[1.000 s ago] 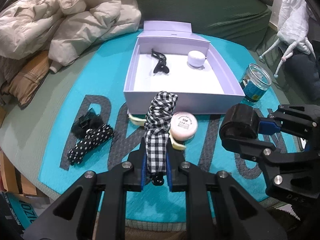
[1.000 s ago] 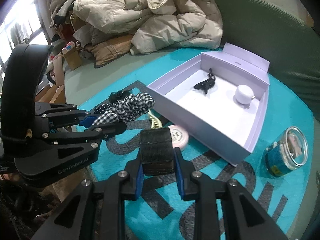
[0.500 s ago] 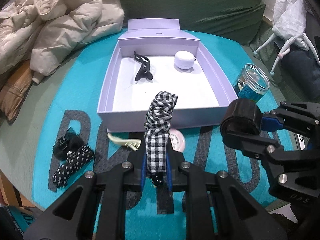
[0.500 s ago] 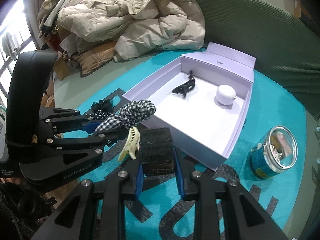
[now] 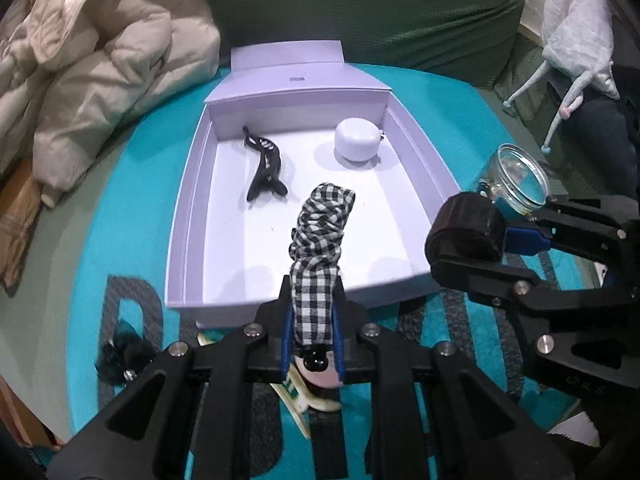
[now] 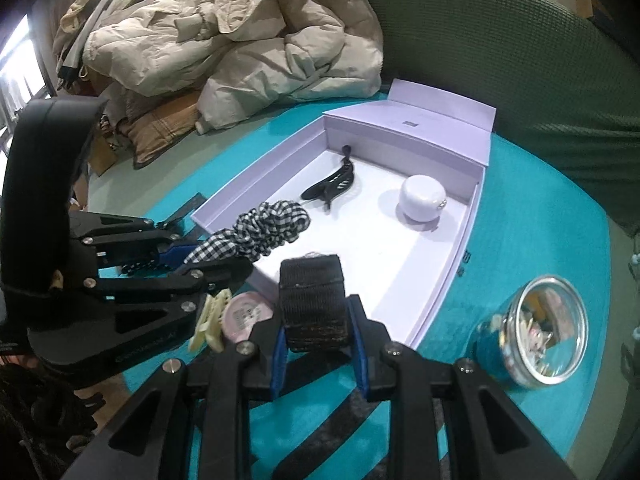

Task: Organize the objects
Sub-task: 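Carry the gingham scrunchie with the left tool while the right tool carries the black block into the lavender box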

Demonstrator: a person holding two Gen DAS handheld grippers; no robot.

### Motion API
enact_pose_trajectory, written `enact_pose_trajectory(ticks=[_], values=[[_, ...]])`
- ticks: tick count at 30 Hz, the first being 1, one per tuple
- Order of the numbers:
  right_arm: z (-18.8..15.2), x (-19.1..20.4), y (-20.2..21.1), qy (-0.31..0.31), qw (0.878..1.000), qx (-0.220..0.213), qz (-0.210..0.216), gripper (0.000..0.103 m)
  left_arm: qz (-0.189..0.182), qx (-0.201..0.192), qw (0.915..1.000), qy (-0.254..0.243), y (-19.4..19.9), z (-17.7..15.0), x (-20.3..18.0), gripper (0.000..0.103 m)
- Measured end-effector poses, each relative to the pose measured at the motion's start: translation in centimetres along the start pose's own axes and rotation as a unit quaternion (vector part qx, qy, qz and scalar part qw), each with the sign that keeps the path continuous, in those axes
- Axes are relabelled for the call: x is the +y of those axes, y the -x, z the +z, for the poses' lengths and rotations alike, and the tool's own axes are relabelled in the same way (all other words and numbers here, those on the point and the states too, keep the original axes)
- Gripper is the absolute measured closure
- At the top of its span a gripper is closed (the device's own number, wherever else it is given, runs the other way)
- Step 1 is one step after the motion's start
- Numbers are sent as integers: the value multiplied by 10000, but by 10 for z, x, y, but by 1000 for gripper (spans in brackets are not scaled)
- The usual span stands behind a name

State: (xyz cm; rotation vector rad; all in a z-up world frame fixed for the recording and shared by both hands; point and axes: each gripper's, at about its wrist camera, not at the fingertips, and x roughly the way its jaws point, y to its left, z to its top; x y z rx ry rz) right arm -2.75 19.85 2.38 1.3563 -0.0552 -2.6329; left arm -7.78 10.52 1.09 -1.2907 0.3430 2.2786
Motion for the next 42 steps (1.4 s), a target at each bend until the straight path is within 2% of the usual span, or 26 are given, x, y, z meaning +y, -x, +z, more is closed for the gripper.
enact_pose_trajectory(ticks=[4,8,20,28,42], values=[[8,-6,-3,-38,9999,-22,126,76,-227,92,9996,120,-2,11,3,88],[15,-11,-6,-81,9998,-54,153,77,-103,57,9999,68,-8,21,6,88],[38,-26,-22,-112,9999,-29,61,76,-53,156,9999,-5,-30,48,13,88],[56,-39,-36,-200,9998,43,40,76,28,342,9994,-94,-53,66,18,88],[87,-54,-54,-132,9997,-11,-188,77,157,487,9984,-225,-85,92,29,88]])
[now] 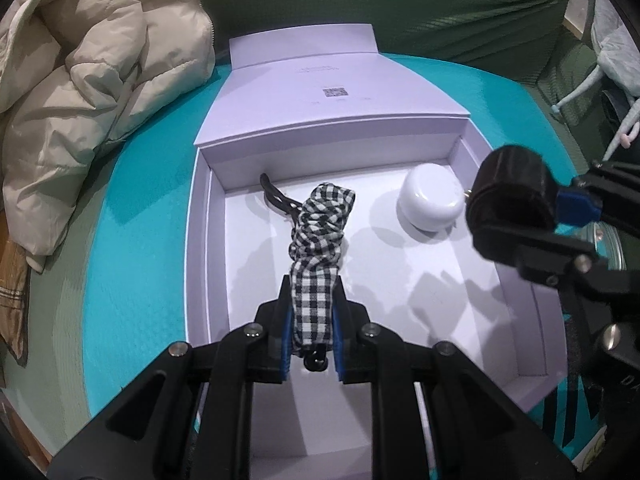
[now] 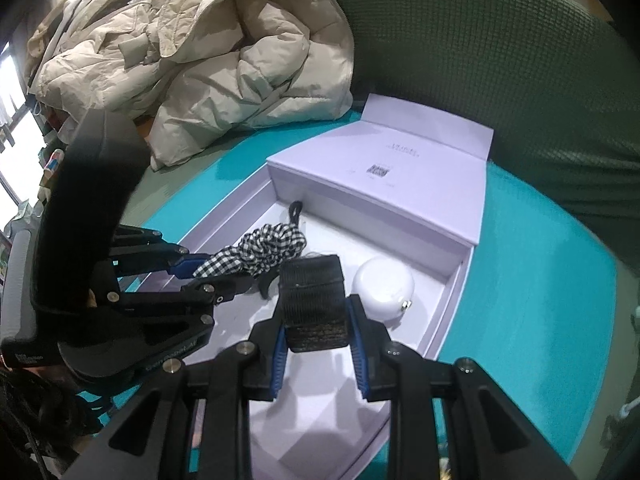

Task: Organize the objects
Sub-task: 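Carry the gingham scrunchie with the left tool while the right tool carries the black block into the lavender box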

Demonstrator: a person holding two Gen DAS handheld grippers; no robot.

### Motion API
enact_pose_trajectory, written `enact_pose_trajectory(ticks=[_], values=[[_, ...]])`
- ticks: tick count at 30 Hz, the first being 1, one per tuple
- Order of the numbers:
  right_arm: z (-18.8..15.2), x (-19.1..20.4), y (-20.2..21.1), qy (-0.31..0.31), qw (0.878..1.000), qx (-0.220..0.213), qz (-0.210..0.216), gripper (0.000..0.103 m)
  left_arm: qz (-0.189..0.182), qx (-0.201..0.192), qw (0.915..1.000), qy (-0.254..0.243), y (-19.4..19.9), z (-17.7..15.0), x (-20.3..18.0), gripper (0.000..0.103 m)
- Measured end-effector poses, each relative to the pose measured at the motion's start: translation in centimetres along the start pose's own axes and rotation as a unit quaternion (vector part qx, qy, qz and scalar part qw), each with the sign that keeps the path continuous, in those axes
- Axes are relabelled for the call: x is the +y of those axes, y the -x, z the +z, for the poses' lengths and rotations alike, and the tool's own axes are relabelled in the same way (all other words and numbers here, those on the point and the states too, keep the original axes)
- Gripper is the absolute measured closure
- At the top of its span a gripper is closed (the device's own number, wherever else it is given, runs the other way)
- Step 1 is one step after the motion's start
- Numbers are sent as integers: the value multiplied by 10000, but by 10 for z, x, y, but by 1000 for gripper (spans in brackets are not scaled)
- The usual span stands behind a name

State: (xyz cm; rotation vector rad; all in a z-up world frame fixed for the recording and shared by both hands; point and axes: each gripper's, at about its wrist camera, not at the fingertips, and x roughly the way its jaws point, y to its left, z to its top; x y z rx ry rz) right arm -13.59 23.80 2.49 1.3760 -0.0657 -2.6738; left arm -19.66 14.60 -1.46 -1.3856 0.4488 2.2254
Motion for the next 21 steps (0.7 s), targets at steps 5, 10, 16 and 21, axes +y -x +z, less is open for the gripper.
enact_pose_trajectory(ticks=[5,10,16,21], values=[[12,-3,-6,34,10000,-22,-24,77,110,93,9999,-34,-11,12,5,88],[24,-10,-18,42,10000,10,0,77,144,212,9997,-28,-22,18,10,88],[33,-16,-33,49,9999,138,62,76,103,245,9996,-21,-28,21,13,88],[38,-17,-43,39,9996,242,155,76,133,213,9997,-68,-30,22,12,88]])
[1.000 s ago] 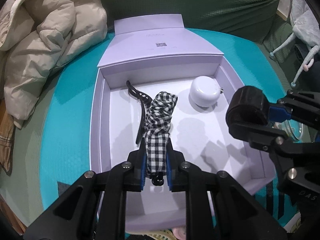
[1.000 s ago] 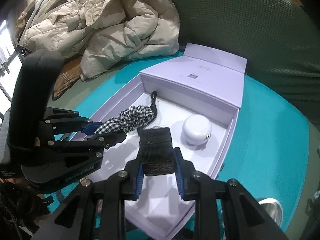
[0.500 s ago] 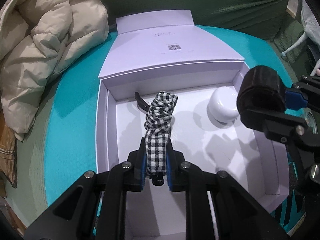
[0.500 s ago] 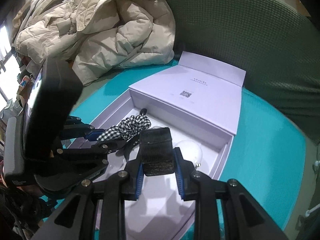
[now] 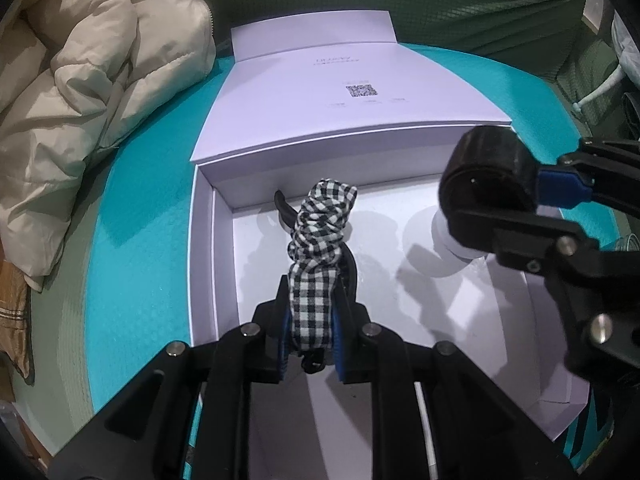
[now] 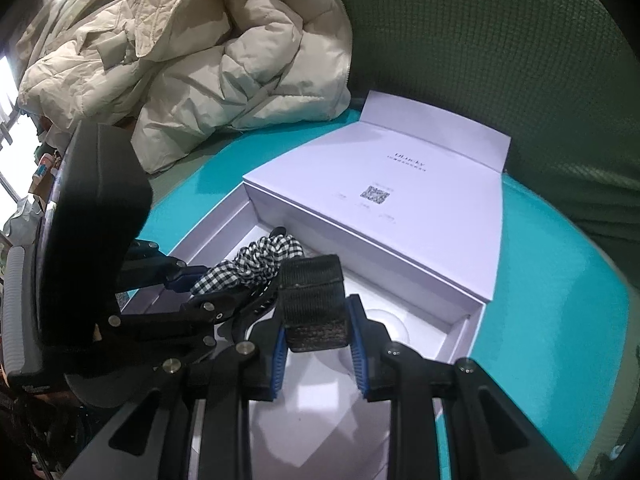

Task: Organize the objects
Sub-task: 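Open the left tool releasing the scrunchie while the right tool releases the black block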

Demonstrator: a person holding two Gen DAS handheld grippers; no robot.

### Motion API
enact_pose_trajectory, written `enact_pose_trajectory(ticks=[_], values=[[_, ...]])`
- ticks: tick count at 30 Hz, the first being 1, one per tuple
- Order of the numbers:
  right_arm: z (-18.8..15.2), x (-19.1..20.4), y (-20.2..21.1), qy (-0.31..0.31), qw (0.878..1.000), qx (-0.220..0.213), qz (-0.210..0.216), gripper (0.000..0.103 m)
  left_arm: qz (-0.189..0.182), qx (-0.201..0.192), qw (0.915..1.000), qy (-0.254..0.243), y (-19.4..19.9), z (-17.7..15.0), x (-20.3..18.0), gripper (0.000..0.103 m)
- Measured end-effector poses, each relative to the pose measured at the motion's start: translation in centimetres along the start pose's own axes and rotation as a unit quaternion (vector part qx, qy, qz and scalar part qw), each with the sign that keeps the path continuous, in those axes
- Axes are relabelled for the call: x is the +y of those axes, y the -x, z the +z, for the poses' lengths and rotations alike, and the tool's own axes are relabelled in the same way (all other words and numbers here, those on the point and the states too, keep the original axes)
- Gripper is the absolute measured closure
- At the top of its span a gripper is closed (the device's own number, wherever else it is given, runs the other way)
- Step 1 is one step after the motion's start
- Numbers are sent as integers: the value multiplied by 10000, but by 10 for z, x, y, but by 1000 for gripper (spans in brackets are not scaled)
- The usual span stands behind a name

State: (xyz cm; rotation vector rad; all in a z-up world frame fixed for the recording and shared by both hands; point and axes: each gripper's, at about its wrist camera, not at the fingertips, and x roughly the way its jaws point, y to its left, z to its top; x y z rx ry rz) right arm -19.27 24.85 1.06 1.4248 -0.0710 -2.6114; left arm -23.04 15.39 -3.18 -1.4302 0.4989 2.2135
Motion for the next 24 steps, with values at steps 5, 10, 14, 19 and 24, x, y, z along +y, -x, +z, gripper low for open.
enact_pose_trajectory(ticks=[5,10,14,19,24], values=[[3,1,-8,27,9999,89,56,76,15,-55,10000,-4,0,-1,-1,88],[3,1,-14,-31,9999,132,59,76,73,-47,10000,-22,0,0,-1,86],[1,-1,-16,-93,9998,156,39,76,130,-43,9999,12,0,0,-1,83],[0,-2,-13,-178,9998,123,-16,73,215,-27,9997,72,2,0,0,66],[-2,-1,-8,-246,9996,103,-58,68,235,-8,9997,55,7,-1,-2,46]])
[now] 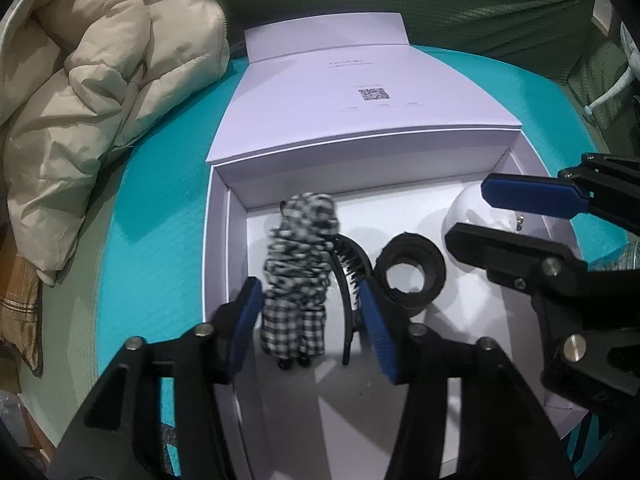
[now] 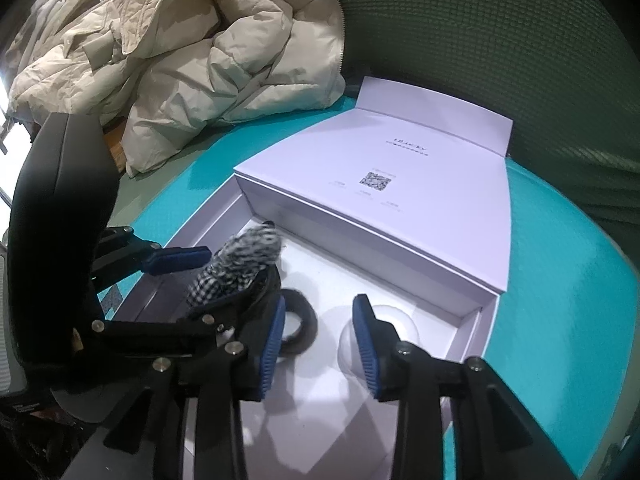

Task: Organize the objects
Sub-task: 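Open the left tool releasing the scrunchie while the right tool releases the black block, then withdraw both open tools from the box back over the mat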

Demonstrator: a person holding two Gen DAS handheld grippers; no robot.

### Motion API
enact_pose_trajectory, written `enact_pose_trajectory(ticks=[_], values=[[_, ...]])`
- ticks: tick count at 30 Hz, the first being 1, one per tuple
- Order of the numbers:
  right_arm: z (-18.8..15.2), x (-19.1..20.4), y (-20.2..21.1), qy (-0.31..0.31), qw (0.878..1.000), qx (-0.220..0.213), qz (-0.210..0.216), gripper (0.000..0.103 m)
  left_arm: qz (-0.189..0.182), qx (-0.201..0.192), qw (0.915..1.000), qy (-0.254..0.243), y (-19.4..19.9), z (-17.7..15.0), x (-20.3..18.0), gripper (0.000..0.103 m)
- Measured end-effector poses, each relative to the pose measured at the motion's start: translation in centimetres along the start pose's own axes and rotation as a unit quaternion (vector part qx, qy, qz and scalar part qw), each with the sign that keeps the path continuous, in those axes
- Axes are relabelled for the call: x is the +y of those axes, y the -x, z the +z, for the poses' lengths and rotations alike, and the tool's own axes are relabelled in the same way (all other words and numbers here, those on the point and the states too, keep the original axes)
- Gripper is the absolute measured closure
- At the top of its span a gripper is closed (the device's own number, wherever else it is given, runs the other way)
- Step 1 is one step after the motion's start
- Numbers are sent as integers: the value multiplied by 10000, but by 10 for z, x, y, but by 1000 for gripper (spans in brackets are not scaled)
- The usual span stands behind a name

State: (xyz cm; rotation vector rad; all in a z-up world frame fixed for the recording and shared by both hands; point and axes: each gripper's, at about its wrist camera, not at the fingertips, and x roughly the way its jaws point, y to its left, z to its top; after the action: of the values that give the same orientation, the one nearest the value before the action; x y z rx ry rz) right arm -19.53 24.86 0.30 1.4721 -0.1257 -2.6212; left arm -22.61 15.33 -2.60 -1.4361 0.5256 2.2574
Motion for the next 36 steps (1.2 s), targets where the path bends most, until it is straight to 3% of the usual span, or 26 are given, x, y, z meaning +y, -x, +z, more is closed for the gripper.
enact_pose_trajectory(ticks=[10,15,24,36], values=[[-7,6,30,-90,9992,-207,-336,55,26,-133,9998,108,24,-4,-1,35],[-9,9,49,-122,9978,-356,-541,39,21,-155,9997,179,39,-6,0,22],[-10,17,79,-228,9947,-602,-805,26,181,-452,9979,420,72,-8,10,20],[-21,41,119,-238,9926,-848,-841,25,234,-708,9957,546,115,-34,14,20]])
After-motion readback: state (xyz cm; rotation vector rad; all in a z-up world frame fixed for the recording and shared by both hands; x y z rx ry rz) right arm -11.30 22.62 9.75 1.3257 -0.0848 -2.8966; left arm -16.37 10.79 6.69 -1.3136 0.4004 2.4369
